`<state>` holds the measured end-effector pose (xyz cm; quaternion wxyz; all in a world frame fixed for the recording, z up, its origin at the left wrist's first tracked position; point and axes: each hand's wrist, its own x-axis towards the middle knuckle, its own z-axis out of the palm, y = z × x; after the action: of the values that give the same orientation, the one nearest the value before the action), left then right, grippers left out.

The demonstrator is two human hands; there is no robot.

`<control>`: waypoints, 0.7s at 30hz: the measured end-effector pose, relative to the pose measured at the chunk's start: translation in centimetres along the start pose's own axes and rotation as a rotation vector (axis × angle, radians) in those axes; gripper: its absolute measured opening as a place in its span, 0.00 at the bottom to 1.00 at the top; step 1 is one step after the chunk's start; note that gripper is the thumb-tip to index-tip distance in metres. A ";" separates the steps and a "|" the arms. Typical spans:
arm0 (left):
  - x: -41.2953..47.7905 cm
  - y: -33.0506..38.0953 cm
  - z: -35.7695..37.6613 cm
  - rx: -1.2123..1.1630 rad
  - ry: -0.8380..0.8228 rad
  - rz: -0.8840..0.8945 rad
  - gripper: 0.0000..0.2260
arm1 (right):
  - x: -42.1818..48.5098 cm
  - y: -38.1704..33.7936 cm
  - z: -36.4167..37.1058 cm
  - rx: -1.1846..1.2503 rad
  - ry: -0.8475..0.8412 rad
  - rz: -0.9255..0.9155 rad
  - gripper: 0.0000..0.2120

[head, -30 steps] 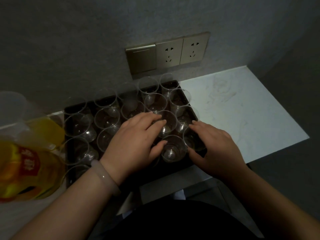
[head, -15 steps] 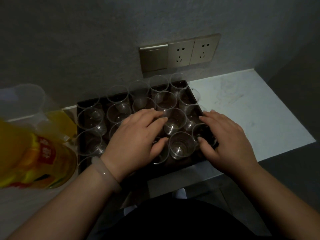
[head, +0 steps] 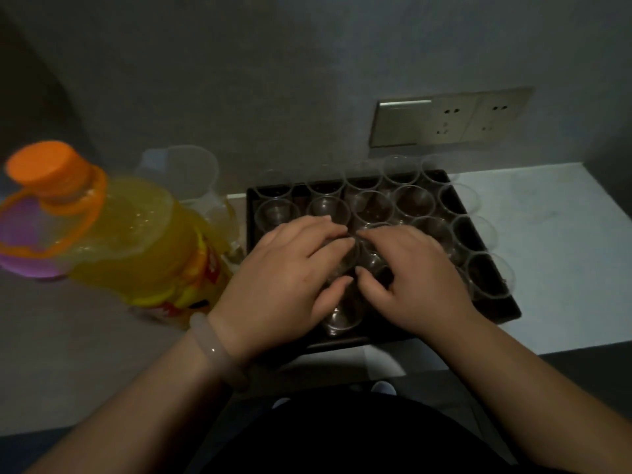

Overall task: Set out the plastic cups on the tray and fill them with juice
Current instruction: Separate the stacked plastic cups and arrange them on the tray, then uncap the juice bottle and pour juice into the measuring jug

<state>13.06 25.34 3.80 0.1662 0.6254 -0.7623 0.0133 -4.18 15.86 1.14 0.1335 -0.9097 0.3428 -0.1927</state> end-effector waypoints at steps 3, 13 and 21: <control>-1.6 -1.0 -1.0 0.030 0.069 0.051 0.18 | 0.9 -2.3 1.1 0.006 -0.029 -0.006 0.22; -5.4 -2.6 -3.5 0.034 0.183 0.149 0.14 | 3.4 -7.7 3.2 0.024 -0.070 -0.023 0.19; -6.2 -3.0 -4.3 0.066 0.196 0.184 0.13 | 4.7 -10.5 4.0 -0.074 -0.097 0.003 0.20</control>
<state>17.92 31.59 5.64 0.2171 0.5536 -0.7958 0.1147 6.85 20.77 2.70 0.1164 -0.9217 0.3441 -0.1356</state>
